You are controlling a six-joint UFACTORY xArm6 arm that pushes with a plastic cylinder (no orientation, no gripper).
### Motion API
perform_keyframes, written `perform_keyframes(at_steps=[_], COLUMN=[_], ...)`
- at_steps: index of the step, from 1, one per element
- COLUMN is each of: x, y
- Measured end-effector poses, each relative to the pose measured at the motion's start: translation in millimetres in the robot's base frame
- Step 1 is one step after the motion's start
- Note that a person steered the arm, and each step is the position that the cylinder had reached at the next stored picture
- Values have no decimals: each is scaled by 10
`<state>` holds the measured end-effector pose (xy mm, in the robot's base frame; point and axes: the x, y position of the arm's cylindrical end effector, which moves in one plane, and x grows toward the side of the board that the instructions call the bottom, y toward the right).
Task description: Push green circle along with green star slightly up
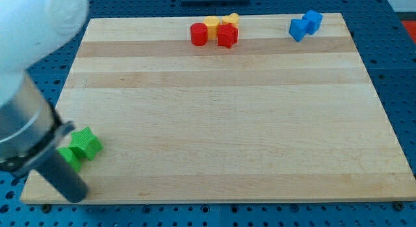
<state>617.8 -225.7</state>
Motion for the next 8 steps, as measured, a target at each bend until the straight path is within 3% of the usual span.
perform_keyframes(at_steps=[1, 8], x=[-14, -738], y=[-269, -360])
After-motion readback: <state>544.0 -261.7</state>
